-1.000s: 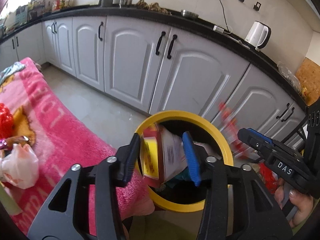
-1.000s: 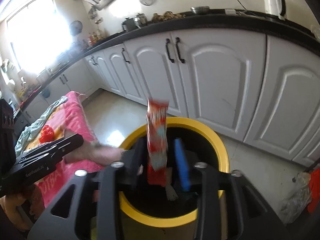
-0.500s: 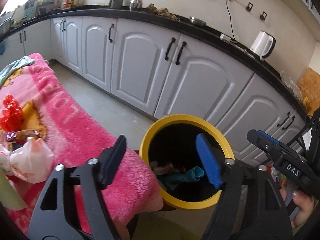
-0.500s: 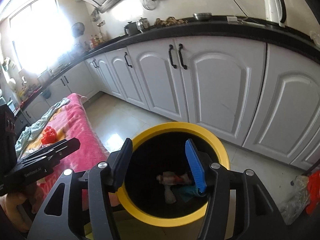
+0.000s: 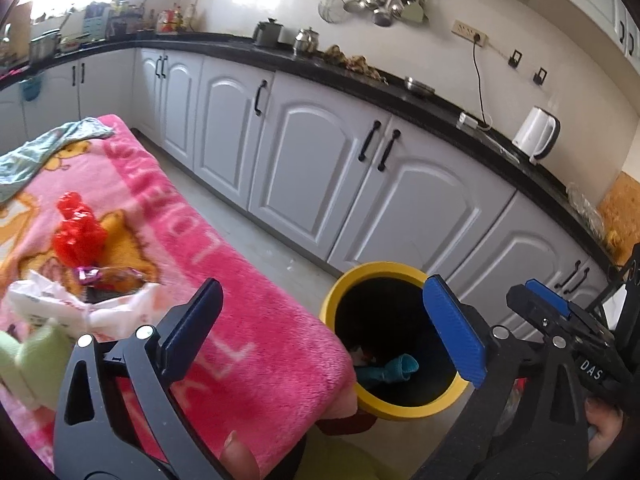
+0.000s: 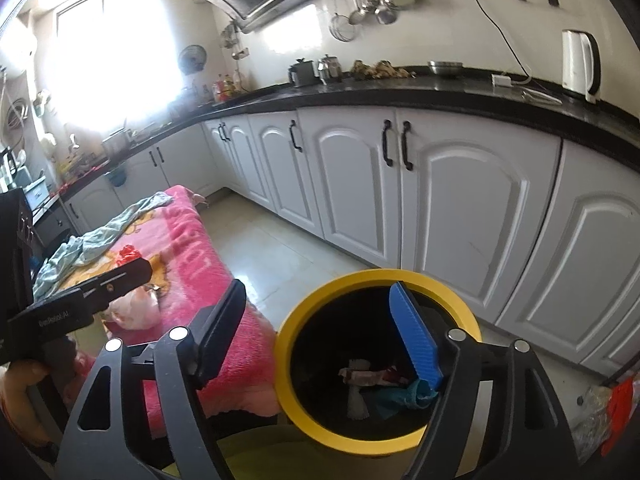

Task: Collect trash
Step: 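Carry both items over the yellow bin and open both tools to drop them, then move both tools back over the table toward the remaining wrappers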

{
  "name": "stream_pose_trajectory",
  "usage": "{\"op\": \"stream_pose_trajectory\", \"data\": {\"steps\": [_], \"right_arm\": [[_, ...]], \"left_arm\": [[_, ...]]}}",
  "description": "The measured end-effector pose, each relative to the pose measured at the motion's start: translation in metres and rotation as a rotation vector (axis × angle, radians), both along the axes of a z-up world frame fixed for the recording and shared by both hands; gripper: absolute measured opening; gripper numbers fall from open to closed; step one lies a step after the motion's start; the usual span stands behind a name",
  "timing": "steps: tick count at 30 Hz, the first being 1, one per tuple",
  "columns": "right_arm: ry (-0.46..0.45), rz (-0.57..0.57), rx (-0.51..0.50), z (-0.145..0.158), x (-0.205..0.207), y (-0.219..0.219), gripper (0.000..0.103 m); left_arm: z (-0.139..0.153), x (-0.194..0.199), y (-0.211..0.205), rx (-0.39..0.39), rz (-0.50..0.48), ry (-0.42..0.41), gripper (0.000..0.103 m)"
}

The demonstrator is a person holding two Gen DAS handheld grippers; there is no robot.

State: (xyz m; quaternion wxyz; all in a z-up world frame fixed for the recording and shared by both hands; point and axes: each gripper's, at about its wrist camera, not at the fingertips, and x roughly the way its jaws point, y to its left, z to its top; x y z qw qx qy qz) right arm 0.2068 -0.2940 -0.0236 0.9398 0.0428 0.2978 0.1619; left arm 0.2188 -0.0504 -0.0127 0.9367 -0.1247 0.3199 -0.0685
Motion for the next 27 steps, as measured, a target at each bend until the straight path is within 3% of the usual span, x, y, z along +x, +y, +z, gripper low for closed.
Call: {"op": "stream_pose_trajectory", "data": {"steps": [15, 27], "right_arm": [[-0.058, 0.106, -0.039, 0.016, -0.022, 0.044, 0.077], [-0.080, 0.261, -0.061, 0.020, -0.047, 0.094, 0.077]], "left_arm": [[0.017, -0.038, 0.059, -0.024, 0.106, -0.051, 0.092], [0.020, -0.070, 0.128, -0.042, 0.248, -0.060, 0.092]]}}
